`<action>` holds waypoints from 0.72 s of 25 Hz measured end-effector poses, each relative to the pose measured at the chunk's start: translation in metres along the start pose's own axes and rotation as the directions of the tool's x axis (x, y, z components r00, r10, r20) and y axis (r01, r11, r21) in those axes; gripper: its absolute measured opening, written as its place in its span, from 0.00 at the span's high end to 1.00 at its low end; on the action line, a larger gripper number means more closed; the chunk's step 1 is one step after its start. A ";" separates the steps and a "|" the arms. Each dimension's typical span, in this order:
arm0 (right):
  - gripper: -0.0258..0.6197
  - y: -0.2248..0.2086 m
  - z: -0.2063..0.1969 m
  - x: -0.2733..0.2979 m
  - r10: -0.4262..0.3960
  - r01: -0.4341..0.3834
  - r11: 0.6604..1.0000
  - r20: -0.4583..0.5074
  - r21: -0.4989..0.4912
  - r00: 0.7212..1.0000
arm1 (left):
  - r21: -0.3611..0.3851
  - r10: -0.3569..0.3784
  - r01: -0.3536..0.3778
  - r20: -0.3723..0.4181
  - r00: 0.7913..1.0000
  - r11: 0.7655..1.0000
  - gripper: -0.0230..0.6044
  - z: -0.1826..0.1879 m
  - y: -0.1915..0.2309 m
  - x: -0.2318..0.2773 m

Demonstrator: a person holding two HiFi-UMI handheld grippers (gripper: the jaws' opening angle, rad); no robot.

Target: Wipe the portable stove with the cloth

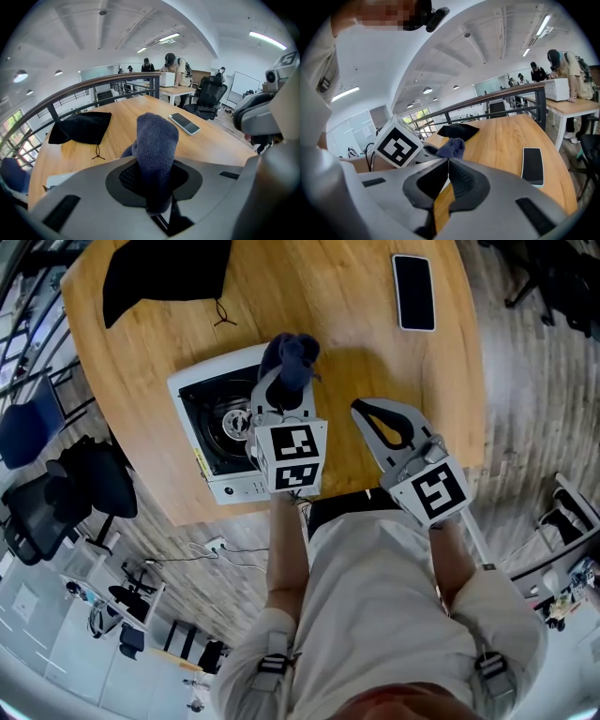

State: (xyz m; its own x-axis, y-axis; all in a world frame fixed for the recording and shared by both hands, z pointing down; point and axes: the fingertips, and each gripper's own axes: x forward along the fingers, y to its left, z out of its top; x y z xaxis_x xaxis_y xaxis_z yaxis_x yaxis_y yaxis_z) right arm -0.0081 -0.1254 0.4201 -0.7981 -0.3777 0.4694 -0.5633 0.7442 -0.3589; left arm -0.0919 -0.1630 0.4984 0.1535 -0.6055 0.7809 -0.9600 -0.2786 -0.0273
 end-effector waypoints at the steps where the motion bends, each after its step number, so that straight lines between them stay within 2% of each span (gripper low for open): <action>1: 0.93 -0.001 -0.001 -0.002 0.001 -0.001 1.000 0.000 0.000 1.000 | -0.003 0.000 0.000 -0.001 1.000 1.000 0.81 -0.001 -0.003 -0.001; 13: 0.93 0.005 -0.006 -0.015 0.043 -0.043 0.999 -0.001 -0.028 0.999 | -0.062 0.032 -0.031 0.005 0.999 0.998 0.81 -0.015 -0.015 -0.016; 18: 0.93 0.009 -0.008 -0.020 0.060 -0.060 0.997 -0.002 -0.047 0.998 | -0.090 -0.018 0.017 -0.002 1.000 0.996 0.81 -0.026 -0.038 -0.022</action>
State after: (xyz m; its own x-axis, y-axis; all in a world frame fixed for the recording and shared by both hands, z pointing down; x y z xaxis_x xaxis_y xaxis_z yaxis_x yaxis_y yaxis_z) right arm 0.0042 -0.1067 0.4138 -0.8301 -0.3311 0.4487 -0.5036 0.7905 -0.3484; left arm -0.0652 -0.1203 0.4985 0.1699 -0.5992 0.7824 -0.9744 -0.2205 0.0428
